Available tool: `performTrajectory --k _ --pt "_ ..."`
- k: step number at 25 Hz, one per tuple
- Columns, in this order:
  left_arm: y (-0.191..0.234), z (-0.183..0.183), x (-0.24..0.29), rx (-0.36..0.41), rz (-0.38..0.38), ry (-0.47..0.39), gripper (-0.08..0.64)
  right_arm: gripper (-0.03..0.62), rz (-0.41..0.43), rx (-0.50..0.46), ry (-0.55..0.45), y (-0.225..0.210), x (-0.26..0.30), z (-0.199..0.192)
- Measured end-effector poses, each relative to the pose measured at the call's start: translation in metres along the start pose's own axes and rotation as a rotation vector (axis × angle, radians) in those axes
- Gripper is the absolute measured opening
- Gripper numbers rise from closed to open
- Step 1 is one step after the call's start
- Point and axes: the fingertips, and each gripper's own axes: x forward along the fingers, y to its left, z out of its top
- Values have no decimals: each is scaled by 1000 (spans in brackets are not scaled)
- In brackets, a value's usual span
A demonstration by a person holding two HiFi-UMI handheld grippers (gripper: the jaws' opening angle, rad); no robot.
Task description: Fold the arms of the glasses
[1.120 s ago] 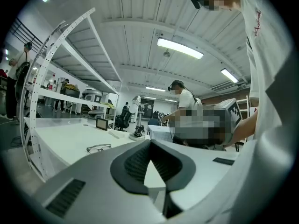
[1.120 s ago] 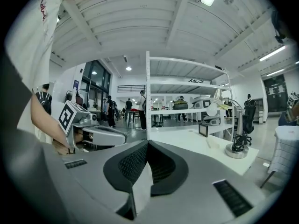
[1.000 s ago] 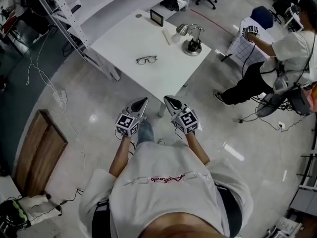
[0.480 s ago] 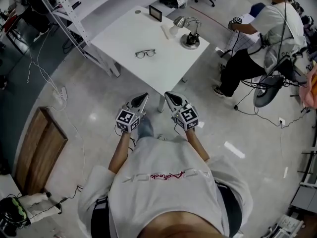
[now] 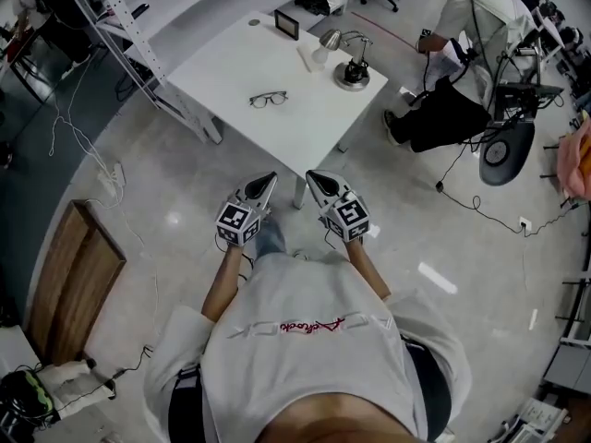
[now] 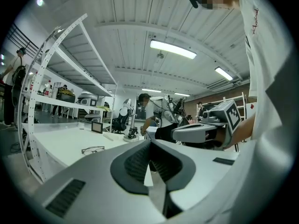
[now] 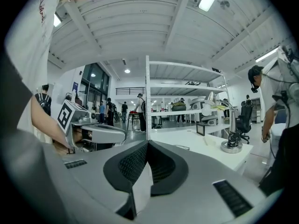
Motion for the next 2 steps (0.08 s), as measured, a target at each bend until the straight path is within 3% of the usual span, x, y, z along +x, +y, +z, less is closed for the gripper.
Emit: performTrajectory --k 2 --pt "0 2 1 2 -3 -2 29 0 1 -1 -1 0 1 1"
